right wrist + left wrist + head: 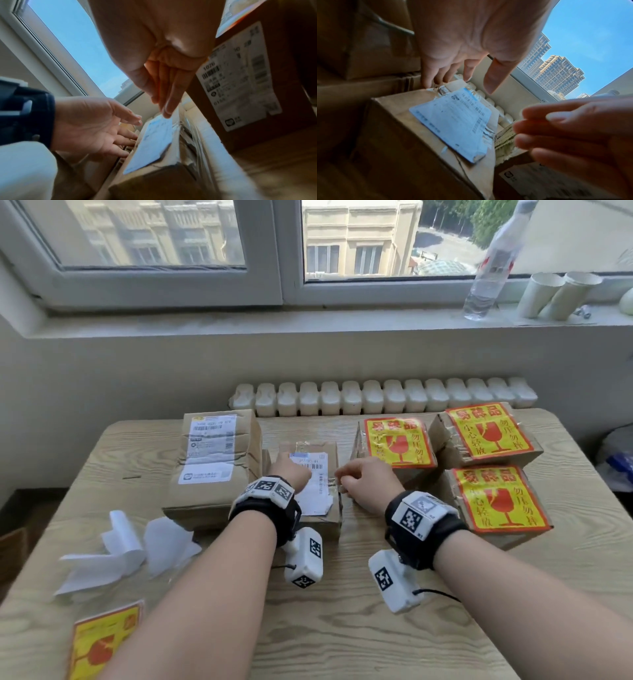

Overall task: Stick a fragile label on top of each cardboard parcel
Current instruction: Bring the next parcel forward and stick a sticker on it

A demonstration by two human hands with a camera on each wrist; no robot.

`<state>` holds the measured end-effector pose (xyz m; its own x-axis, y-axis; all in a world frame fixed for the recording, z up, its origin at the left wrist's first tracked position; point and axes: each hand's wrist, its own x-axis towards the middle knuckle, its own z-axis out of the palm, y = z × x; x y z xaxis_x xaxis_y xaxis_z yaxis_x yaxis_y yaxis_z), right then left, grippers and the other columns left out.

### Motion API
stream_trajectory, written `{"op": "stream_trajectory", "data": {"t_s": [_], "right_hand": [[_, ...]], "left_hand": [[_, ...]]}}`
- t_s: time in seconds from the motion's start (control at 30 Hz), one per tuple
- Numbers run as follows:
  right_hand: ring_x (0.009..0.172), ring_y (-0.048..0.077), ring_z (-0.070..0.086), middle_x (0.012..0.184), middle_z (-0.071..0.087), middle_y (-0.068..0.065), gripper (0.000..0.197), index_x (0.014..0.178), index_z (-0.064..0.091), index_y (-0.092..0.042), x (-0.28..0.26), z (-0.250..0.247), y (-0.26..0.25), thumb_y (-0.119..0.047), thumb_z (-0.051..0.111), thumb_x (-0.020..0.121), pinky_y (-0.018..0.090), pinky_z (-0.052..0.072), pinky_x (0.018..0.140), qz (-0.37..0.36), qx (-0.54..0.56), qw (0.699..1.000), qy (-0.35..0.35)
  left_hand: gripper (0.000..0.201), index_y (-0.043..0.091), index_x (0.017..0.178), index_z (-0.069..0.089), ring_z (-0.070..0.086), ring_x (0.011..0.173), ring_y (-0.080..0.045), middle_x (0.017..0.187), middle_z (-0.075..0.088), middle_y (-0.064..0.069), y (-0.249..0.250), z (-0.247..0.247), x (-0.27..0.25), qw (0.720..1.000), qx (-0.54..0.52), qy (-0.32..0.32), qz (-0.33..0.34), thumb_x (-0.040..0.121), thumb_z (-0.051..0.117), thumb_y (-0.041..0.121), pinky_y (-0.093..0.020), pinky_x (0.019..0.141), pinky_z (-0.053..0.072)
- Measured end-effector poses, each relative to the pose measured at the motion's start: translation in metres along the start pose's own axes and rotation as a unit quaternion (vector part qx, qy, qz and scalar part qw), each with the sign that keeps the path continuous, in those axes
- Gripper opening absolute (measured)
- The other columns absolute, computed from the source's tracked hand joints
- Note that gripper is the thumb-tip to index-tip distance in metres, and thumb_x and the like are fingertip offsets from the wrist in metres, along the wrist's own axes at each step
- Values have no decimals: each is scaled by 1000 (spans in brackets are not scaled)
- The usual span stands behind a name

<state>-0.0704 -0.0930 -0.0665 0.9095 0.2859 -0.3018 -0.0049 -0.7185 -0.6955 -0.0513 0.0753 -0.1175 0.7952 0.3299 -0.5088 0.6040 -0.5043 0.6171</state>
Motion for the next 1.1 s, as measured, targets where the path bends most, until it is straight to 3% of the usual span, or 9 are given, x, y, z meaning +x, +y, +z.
{"op": "stream_trajectory", "data": {"t_s": [0.07,0.23,0.43,0.6,0.67,0.77,0.93,1.03,1.1], "right_hand": [[115,18,60,124,66,5,34,123,65,-11,-1,7,-1,-12,52,92,29,45,101,16,-38,999,-32],[125,24,51,140,52,8,47,139,44,-12,1,28,-3,-15,49,93,30,41,99,52,-76,994,-63],[125,22,51,135,53,4,53,140,39,-16,-3,31,5,-8,54,89,25,41,88,96,35,992,-71],[116,22,53,130,55,6,61,146,32,-12,-21,26,17,-11,57,90,25,41,87,120,33,989,-76],[109,22,56,121,56,7,59,142,35,-7,-28,27,25,-15,59,88,30,47,87,141,24,986,-81],[105,27,60,129,53,13,64,141,35,-3,-41,30,34,-22,61,86,43,53,90,166,2,982,-91],[77,24,60,101,67,12,52,126,52,-3,-67,33,47,-21,61,79,42,56,75,159,2,981,-107],[82,24,64,103,67,12,46,127,55,-5,-82,27,50,-14,60,82,39,59,78,147,12,985,-90],[90,25,67,103,67,9,43,125,59,-8,-88,22,50,-12,59,82,44,59,83,141,25,987,-74]], "left_hand": [[60,9,137,43,62,91,-23,109,65,-9,-5,3,5,1000,-21,-7,-16,79,59,17,-34,78,52],[61,10,141,35,61,102,-28,117,62,-12,-10,5,7,998,-44,-16,-36,85,58,13,-36,84,50],[62,11,144,31,60,104,-30,127,58,-14,-11,5,0,998,-16,-18,-51,86,55,12,-33,75,47],[70,8,146,26,58,113,-32,133,53,-17,-17,10,-19,996,21,-38,-74,84,57,13,-40,93,51],[68,5,144,32,59,111,-31,132,54,-17,-21,13,-30,995,46,-51,-78,84,61,16,-38,90,53],[60,3,139,42,60,112,-29,128,57,-15,-28,15,-52,989,80,-94,-85,86,64,23,-38,93,52],[55,2,136,44,55,120,-29,134,53,-15,-35,21,-89,989,82,-91,-84,90,63,26,-40,100,49],[63,6,140,40,53,122,-31,140,49,-13,-36,19,-107,994,19,-89,-68,86,66,27,-40,101,47],[67,9,140,41,48,129,-37,146,43,-18,-37,17,-117,994,-50,-83,-46,84,65,35,-50,106,40]]}}
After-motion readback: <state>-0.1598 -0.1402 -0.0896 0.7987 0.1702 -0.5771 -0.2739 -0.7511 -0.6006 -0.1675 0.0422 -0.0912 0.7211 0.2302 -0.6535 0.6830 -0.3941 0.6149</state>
